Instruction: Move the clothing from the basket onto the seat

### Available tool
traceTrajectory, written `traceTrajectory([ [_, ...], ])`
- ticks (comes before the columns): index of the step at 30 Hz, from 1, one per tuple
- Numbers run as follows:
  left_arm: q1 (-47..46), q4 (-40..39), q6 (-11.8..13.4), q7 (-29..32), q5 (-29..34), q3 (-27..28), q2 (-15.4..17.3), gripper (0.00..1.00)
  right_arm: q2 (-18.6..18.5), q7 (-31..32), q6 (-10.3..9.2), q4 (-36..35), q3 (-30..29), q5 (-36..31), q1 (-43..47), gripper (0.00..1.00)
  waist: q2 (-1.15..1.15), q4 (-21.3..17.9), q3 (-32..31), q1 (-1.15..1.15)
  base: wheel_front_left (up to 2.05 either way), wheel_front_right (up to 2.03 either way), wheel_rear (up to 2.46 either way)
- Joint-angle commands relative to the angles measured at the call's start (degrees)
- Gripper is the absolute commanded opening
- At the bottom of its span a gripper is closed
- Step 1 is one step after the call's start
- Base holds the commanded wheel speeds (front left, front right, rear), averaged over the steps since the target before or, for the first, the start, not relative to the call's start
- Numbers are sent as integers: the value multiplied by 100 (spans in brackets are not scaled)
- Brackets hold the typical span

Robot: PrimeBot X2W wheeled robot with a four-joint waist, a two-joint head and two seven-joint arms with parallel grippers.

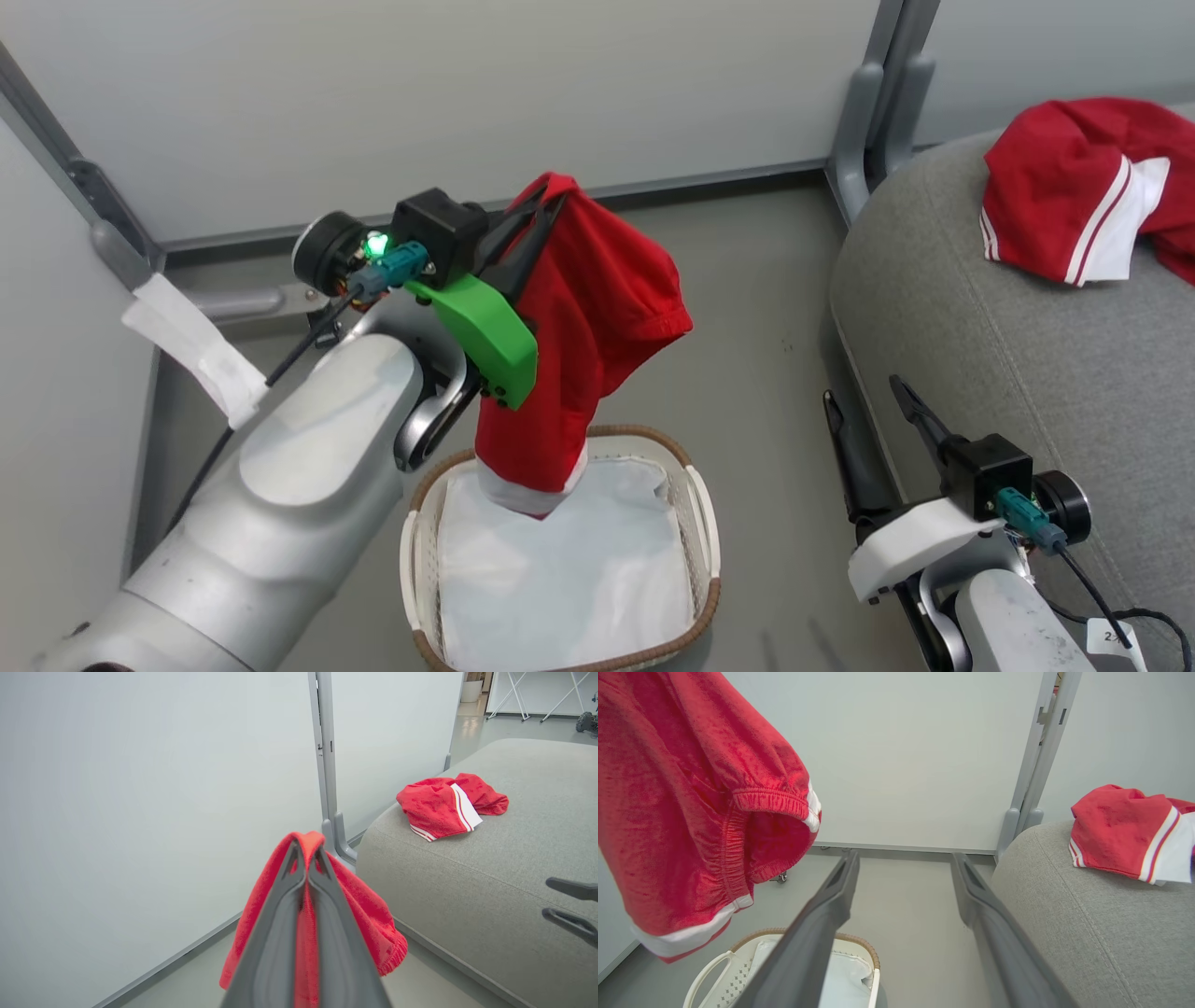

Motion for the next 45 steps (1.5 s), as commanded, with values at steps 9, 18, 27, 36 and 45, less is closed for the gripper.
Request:
traceTrajectory([
  [9, -844, -436, -3, 311, -363, -233, 246, 0, -26, -28, -8, 4, 432, 154, -279, 100, 0, 88, -700, 1, 0, 0, 0],
  [18, -1065, -434, -4, 283, -573, -364, 253, 0, -25, -28, -8, 83, 1182, 296, -628, 100, 0, 97, -788, 1, 0, 0, 0],
  [27, -1122, -625, -4, 279, -736, -591, 235, 0, -28, -29, -8, 217, 1443, 261, -1054, 100, 0, 261, -858, 1, 0, 0, 0],
  [36, -1152, -833, -4, 246, -788, -684, 215, 0, -27, -28, -8, 701, 1189, -400, -1759, 100, 0, 398, -880, 1, 0, 0, 0],
  [45, -980, -1064, 45, 219, -825, -724, 306, 0, -24, -28, -8, 903, 1426, -213, -1976, 0, 0, 478, -883, 1, 0, 0, 0],
])
